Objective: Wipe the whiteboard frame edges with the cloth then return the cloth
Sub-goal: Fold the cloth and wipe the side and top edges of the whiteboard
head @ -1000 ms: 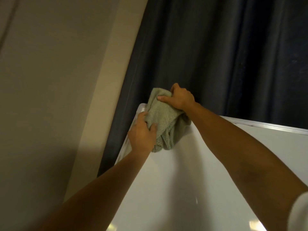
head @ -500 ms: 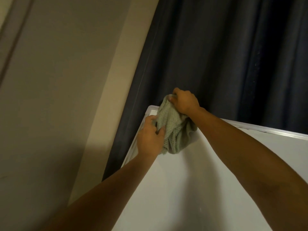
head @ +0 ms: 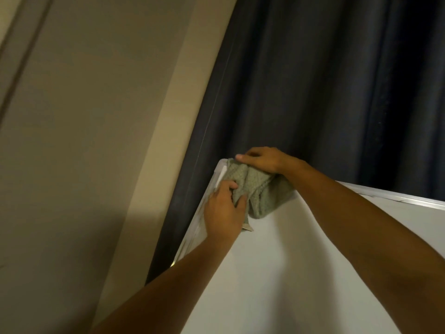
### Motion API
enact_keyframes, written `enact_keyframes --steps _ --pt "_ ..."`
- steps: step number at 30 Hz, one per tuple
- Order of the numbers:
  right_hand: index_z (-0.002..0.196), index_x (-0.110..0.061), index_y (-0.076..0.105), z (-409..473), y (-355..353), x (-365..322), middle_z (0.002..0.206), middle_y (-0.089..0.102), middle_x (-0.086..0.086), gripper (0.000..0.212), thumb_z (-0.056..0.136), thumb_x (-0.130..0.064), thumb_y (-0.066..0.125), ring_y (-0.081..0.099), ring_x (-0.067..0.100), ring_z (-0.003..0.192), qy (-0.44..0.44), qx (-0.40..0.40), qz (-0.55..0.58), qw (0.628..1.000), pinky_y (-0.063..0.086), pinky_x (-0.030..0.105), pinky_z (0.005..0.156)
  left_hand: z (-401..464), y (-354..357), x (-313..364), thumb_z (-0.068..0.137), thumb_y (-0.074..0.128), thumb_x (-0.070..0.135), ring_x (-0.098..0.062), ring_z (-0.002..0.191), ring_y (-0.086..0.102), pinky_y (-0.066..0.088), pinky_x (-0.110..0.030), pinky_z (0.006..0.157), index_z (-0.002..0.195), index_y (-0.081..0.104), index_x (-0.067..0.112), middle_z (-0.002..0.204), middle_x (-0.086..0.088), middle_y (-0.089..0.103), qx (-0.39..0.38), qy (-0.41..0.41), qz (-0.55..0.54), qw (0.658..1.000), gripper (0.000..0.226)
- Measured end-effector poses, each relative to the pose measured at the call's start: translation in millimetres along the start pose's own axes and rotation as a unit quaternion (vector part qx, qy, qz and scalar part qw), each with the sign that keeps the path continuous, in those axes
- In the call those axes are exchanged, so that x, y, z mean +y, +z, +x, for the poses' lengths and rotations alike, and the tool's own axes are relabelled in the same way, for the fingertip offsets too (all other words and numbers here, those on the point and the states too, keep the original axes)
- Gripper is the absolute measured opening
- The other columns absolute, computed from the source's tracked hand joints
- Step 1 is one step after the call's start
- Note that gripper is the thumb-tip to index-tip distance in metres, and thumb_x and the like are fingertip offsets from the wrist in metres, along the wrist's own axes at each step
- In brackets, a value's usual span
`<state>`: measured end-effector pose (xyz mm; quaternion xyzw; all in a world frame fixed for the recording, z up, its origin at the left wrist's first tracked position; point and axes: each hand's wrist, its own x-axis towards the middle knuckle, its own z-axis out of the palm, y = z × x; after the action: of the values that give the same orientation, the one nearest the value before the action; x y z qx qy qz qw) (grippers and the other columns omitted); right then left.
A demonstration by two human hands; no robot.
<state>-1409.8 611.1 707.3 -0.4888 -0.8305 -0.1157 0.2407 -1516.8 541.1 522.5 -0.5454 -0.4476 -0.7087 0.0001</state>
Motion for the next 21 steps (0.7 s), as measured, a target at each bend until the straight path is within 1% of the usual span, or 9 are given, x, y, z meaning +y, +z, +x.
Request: enact_keyframes --steps 2,4,6,9,11,13,16,18,21 --pt "0.135 -0.039 0.057 -7.3 -0.1 -5.9 0.143 0.055 0.0 0.086 0.069 -0.093 0.048 0.052 0.025 0.126 -0.037 -0.018 -0.045 0.998 0.038 0.033 0.091 -5.9 1.9 -0.7 0.1 0.068 0.039 -0.029 0.115 0.064 0.049 -0.046 0.106 0.132 0.061 0.015 0.12 -0.012 0.071 0.013 0.02 0.02 1.0 0.04" --pt "0.136 -0.034 0.057 -13.9 -3.5 -11.1 0.14 0.058 0.003 0.081 0.074 -0.086 0.052 0.055 0.026 0.122 -0.058 -0.002 -0.066 0.996 0.042 0.034 0.093 -13.3 0.8 -1.5 0.102 0.065 0.041 -0.029 0.121 0.06 0.046 -0.047 0.11 0.137 0.061 0.013 0.128 -0.011 0.069 0.029 0.042 0.039 0.998 0.045" --pt "0.134 -0.033 0.058 -24.2 -10.5 -18.0 0.135 0.061 0.005 0.078 0.076 -0.084 0.054 0.057 0.027 0.118 -0.07 0.022 -0.078 0.994 0.046 0.038 0.094 -20.5 -1.1 -0.5 0.102 0.065 0.037 -0.032 0.119 0.062 0.049 -0.051 0.106 0.137 0.064 0.008 0.129 -0.013 0.07 0.06 0.076 0.047 0.994 0.045" --pt "0.132 -0.033 0.058 -39.7 -24.8 -31.8 0.129 0.063 0.005 0.075 0.077 -0.084 0.052 0.059 0.027 0.112 -0.09 0.057 -0.111 0.988 0.047 0.038 0.086 -26.8 -6.2 8.8 0.102 0.066 0.035 -0.034 0.114 0.064 0.052 -0.052 0.1 0.136 0.065 0.007 0.126 -0.014 0.071 0.104 0.109 0.048 0.987 0.043" --pt "0.131 -0.032 0.057 -49.8 -35.1 -45.0 0.125 0.065 0.006 0.074 0.078 -0.083 0.052 0.06 0.027 0.109 -0.104 0.089 -0.133 0.982 0.044 0.036 0.081 -28.3 -14.3 18.3 0.103 0.059 0.039 -0.034 0.115 0.063 0.052 -0.054 0.1 0.137 0.064 0.008 0.128 -0.013 0.07 0.118 0.113 0.046 0.985 0.047" --pt "0.13 -0.03 0.055 -60.4 -44.5 -60.3 0.121 0.065 0.007 0.074 0.079 -0.083 0.051 0.061 0.027 0.105 -0.115 0.119 -0.157 0.974 0.043 0.036 0.077 -29.4 -25.0 26.2 0.102 0.053 0.042 -0.035 0.118 0.063 0.051 -0.056 0.102 0.139 0.063 0.008 0.13 -0.013 0.069 0.13 0.112 0.045 0.984 0.051" --pt "0.129 -0.028 0.053 -75.1 -56.2 -85.4 0.115 0.066 0.008 0.075 0.079 -0.084 0.049 0.063 0.027 0.1 -0.127 0.146 -0.184 0.964 0.048 0.039 0.078 -33.2 -44.4 34.9 0.102 0.05 0.044 -0.035 0.123 0.061 0.048 -0.053 0.108 0.142 0.061 0.009 0.133 -0.014 0.067 0.137 0.112 0.027 0.984 0.054" --pt "0.127 -0.029 0.053 -84.5 -62.9 -100.5 0.109 0.067 0.006 0.075 0.078 -0.086 0.047 0.063 0.026 0.095 -0.139 0.166 -0.206 0.954 0.05 0.039 0.078 -36.5 -57.6 39.8 0.102 0.047 0.046 -0.035 0.12 0.061 0.049 -0.054 0.105 0.143 0.06 0.01 0.132 -0.013 0.067 0.145 0.118 0.02 0.982 0.056" --pt "0.123 -0.031 0.054 -97.8 -72.4 -121.9 0.101 0.066 0.001 0.074 0.076 -0.088 0.045 0.062 0.023 0.088 -0.154 0.186 -0.223 0.944 0.047 0.037 0.071 -45.4 -74.5 45.7 0.102 0.047 0.046 -0.037 0.117 0.062 0.052 -0.057 0.1 0.142 0.06 0.008 0.132 -0.014 0.067 0.17 0.135 0.007 0.976 0.057"
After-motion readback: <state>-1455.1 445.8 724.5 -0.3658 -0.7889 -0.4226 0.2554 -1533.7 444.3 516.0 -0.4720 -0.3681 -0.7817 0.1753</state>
